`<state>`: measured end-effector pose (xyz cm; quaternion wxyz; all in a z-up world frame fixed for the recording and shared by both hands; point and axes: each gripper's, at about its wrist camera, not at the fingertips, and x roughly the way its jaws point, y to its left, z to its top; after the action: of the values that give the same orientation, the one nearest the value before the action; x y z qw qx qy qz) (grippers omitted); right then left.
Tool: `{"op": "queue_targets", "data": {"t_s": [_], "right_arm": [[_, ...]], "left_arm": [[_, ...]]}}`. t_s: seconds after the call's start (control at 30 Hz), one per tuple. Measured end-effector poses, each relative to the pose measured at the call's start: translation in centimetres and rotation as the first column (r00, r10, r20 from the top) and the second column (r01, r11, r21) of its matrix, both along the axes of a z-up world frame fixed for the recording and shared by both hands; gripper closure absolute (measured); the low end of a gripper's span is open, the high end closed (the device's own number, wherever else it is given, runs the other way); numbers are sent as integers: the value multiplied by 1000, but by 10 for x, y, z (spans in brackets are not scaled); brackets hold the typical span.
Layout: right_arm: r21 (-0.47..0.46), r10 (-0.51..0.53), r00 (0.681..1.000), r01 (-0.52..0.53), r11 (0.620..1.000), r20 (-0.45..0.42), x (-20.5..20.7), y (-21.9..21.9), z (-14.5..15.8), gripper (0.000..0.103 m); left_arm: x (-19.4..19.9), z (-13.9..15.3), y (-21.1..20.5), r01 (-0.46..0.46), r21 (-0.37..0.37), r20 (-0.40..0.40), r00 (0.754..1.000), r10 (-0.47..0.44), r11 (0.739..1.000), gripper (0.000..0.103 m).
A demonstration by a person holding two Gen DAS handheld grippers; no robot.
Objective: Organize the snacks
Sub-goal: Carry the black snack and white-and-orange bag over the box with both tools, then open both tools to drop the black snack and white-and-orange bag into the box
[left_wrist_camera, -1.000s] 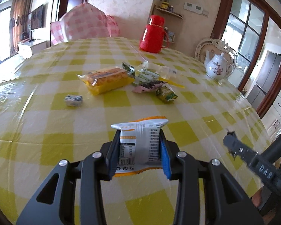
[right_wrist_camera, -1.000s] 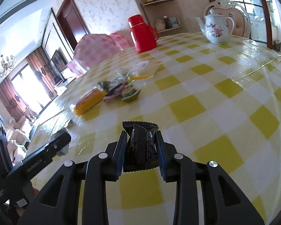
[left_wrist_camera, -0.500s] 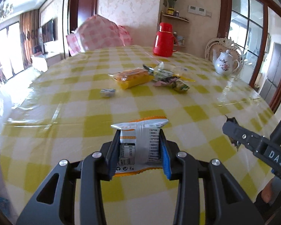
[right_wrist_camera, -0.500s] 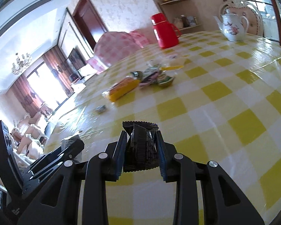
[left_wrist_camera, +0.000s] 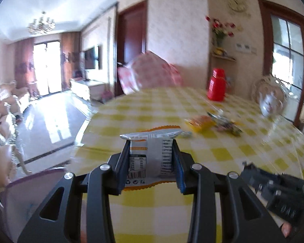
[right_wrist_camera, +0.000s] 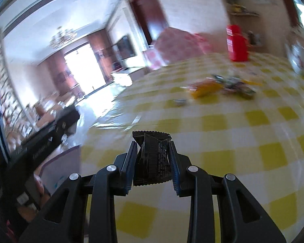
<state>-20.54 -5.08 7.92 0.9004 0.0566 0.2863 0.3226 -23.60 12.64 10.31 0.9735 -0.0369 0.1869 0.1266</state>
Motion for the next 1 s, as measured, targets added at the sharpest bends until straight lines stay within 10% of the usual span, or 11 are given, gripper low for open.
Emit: {"op": "queue_targets", "data": {"t_s": [1.0], "right_arm": [[-261, 464, 885, -442, 858, 28, -127, 207, -23, 72]], "left_arm": [[-119, 6, 167, -356, 19, 47, 934, 355, 934, 65]]}}
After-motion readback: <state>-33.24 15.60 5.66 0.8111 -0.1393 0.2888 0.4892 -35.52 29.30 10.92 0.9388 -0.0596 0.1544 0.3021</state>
